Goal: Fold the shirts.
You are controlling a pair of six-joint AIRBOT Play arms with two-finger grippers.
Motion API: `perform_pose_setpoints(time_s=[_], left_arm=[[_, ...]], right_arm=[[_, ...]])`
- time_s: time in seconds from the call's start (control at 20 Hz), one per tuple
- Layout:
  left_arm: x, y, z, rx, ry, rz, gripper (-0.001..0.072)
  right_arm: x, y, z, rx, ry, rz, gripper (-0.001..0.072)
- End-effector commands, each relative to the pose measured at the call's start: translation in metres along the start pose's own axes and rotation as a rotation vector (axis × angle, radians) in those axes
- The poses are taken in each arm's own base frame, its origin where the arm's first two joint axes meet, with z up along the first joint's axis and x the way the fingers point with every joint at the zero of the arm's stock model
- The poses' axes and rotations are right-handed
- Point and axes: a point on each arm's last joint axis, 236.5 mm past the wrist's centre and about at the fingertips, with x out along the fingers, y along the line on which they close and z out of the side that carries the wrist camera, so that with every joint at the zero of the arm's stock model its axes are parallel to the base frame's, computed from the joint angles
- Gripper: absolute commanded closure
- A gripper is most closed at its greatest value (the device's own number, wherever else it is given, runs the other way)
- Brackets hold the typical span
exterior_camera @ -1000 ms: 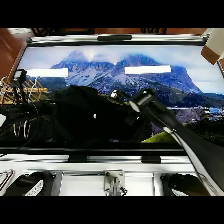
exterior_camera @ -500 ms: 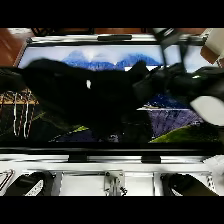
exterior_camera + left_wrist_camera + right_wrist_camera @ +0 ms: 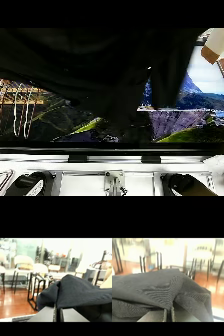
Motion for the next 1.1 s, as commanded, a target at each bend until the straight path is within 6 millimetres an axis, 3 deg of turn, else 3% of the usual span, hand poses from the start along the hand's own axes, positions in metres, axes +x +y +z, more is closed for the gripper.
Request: perform_pose_setpoints(time_s=[0.0, 0.15, 0.25, 0.4, 0.5, 0.65, 0.7, 0.8, 0.9, 0.95, 1.05], left_arm=[[0.000, 0.005, -0.054, 0.028, 0.232, 0.009, 0.0653], [-0.002, 0.028, -0.164, -0.048, 0.608, 0.055, 0.0653], [-0.003, 0.042, -0.231, -0.100, 0.775, 0.072, 0.0653], [-0.006, 0.062, -0.329, -0.186, 0.975, 0.107, 0.0653], [-0.014, 0.068, -0.373, -0.226, 1.083, 0.122, 0.0653], [-0.012, 0.073, -0.391, -0.234, 1.124, 0.125, 0.0643], [-0.009, 0.075, -0.390, -0.213, 1.110, 0.117, 0.0582], [-0.005, 0.077, -0.384, -0.171, 1.087, 0.106, 0.0357], [-0.004, 0.095, -0.371, -0.081, 1.077, 0.158, 0.0132], [-0.006, 0.109, -0.361, -0.015, 1.075, 0.199, 0.0082], [-0.022, 0.143, -0.337, 0.139, 1.119, 0.317, 0.0083]], right_arm=[[-0.013, -0.014, -0.025, 0.012, 0.146, -0.051, 0.0615], [-0.023, -0.013, -0.141, 0.023, 0.634, -0.094, 0.0615], [-0.032, -0.005, -0.207, 0.007, 0.931, -0.108, 0.0615], [-0.019, 0.018, -0.273, -0.015, 1.170, -0.066, 0.0615], [-0.001, 0.035, -0.304, -0.022, 1.242, -0.019, 0.0615], [0.017, 0.047, -0.334, -0.042, 1.296, 0.019, 0.0615], [0.020, 0.050, -0.340, -0.041, 1.304, 0.027, 0.0615], [0.023, 0.058, -0.343, -0.025, 1.309, 0.057, 0.0615], [0.022, 0.063, -0.343, -0.012, 1.311, 0.076, 0.0615], [0.022, 0.065, -0.343, -0.007, 1.312, 0.084, 0.0615], [0.021, 0.065, -0.343, -0.006, 1.313, 0.084, 0.0615]])
